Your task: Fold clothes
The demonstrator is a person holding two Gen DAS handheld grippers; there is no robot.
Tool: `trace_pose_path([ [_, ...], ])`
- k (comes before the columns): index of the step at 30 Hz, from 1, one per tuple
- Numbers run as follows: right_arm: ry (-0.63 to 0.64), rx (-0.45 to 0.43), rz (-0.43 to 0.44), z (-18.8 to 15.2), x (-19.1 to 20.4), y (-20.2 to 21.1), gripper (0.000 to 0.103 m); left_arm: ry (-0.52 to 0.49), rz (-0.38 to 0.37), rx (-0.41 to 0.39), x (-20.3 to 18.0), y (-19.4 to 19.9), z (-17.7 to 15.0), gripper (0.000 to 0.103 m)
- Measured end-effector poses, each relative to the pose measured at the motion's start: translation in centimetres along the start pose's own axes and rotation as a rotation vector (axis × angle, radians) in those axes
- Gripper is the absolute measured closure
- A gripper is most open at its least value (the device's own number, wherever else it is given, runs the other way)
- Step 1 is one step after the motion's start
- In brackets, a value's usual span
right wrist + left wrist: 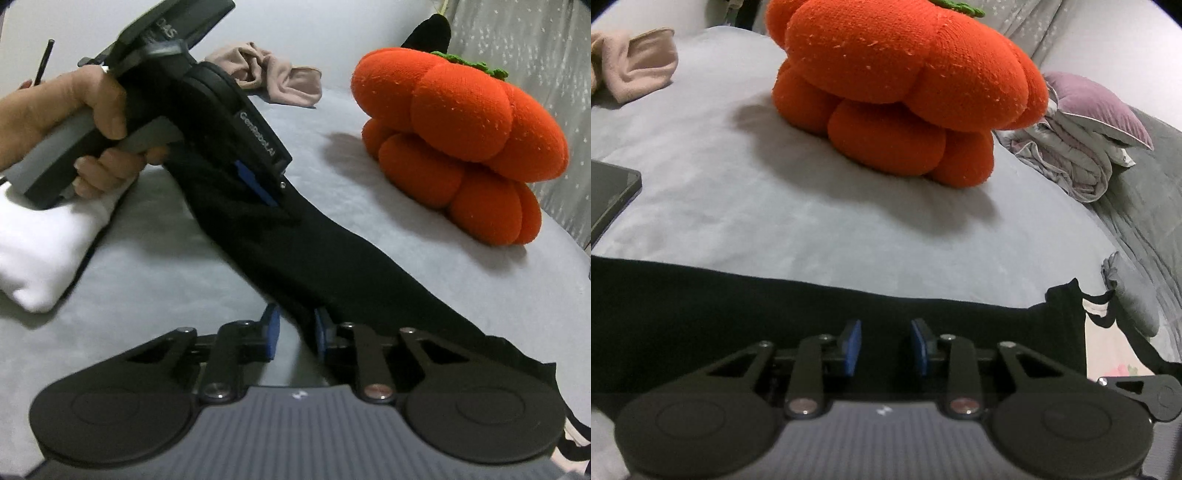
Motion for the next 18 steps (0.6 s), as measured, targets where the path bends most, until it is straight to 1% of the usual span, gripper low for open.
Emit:
trace_pose_path([
  [2,0.001,0.009,-0.019,0.2,-0.1,0.0,0.099,0.003,-0.003,0.000,0.1,-0.1,0.0,0.072],
  [3,0.002,0.013,-0.027,0.3,-0.2,0.0,0.100,0.004,-0.004,0.001,0.2,-0.1,0.1,0.072],
  [4,-0.006,0.009,-0.019,0.4,-0.1,0.2,0.100,0.005,-0.005,0.001,0.2,-0.1,0.1,0.072],
  [9,-0.040,-0.015,0.089,0.4,0.3,2.5,0.100,0.006,-0.005,0.002,0.2,-0.2,0.1,0.072],
  [12,-0.054,0.028,0.105,-0.5,0.6,2.2,0.098,0.009,-0.007,0.003,0.3,-0.3,0.1,0.072],
  [14,-0.081,0.022,0.105,-0.7,0.7,1.8,0.096,0.021,-0.017,0.006,0.5,-0.4,0.2,0.072],
  [17,-0.122,0.011,0.108,-0.7,0.8,2.0,0.094,0.032,-0.025,0.008,0.7,-0.4,0.2,0.072],
  [18,-0.133,0.007,0.110,-0.7,0.8,2.2,0.091,0.031,-0.025,0.007,0.7,-0.4,0.1,0.072],
])
Point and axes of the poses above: each gripper's, at about its wrist camera, not at the fingertips, and y roughly against the way its jaws point, x to its left, z to its top, the point moved 1 cm from there along -y, roughly the way its jaws point, and after that the axes turned 14 degrees about z, right-handed, at the moved point
